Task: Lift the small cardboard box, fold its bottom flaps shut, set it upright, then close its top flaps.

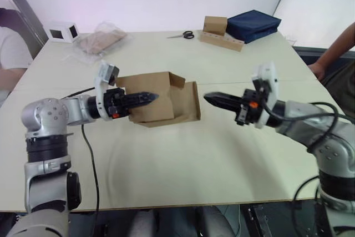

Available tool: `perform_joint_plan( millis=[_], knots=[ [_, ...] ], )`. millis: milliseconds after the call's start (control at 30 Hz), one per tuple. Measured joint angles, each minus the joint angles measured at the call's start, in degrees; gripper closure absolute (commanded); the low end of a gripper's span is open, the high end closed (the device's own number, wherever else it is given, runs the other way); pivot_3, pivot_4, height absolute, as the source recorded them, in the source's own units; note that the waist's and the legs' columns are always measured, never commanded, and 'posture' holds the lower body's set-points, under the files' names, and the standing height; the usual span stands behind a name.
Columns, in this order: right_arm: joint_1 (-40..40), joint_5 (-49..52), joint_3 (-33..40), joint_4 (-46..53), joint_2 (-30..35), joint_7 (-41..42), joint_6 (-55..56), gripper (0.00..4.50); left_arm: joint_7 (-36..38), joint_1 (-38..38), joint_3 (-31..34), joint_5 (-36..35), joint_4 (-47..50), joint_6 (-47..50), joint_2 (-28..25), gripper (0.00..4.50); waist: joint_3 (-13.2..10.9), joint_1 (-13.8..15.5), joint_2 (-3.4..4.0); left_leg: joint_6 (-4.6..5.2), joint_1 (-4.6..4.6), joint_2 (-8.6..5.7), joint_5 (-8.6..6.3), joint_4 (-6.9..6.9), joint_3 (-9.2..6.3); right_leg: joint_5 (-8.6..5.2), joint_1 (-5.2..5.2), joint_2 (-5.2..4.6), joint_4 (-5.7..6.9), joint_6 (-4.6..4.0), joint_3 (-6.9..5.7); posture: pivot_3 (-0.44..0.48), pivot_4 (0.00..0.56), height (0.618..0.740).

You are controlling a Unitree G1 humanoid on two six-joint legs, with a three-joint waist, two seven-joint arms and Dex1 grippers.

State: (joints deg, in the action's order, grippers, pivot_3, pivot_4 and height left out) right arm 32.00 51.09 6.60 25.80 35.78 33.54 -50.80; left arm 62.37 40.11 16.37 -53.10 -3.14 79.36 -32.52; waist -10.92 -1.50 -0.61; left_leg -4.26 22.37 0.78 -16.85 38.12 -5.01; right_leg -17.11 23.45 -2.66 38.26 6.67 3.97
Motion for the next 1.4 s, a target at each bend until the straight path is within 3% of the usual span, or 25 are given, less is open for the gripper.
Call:
perform_joint_plan(
  millis=[300, 1033, 1400],
  knots=[
    [7.0, -5.7, -5.9, -6.7, -4.5, 1.8, 3.9, 4.50, 1.2, -1.5, -2.6, -0.2, 2.9, -5.3, -1.4, 4.46, 0.0, 0.3, 0.00, 0.20, 0.02, -0.03, -0.11, 0.00, 0.01, 0.00, -0.01, -0.01, -0.04, 0.00, 0.00, 0.000, 0.150, 0.740],
    [7.5, -11.2, -12.5, -7.9, -10.6, 5.8, 5.6, 4.50, 0.5, -1.5, -5.2, -3.3, 3.4, -8.5, -0.6, 4.46, 0.0, -0.2, 0.00, 0.22, 0.02, -0.03, -0.12, 0.00, -0.01, 0.00, 0.00, -0.01, -0.03, 0.00, -0.01, 0.000, 0.150, 0.740],
    [7.5, -12.1, -11.5, -7.5, -9.5, 6.2, 5.5, 4.50, -0.9, -1.8, -6.0, -3.2, 3.4, -11.2, -0.9, 4.46, 0.0, -1.0, 0.00, 0.22, 0.02, -0.03, -0.12, -0.05, -0.02, 0.00, 0.02, -0.01, -0.04, 0.00, -0.01, 0.000, 0.150, 0.740]
  ],
)
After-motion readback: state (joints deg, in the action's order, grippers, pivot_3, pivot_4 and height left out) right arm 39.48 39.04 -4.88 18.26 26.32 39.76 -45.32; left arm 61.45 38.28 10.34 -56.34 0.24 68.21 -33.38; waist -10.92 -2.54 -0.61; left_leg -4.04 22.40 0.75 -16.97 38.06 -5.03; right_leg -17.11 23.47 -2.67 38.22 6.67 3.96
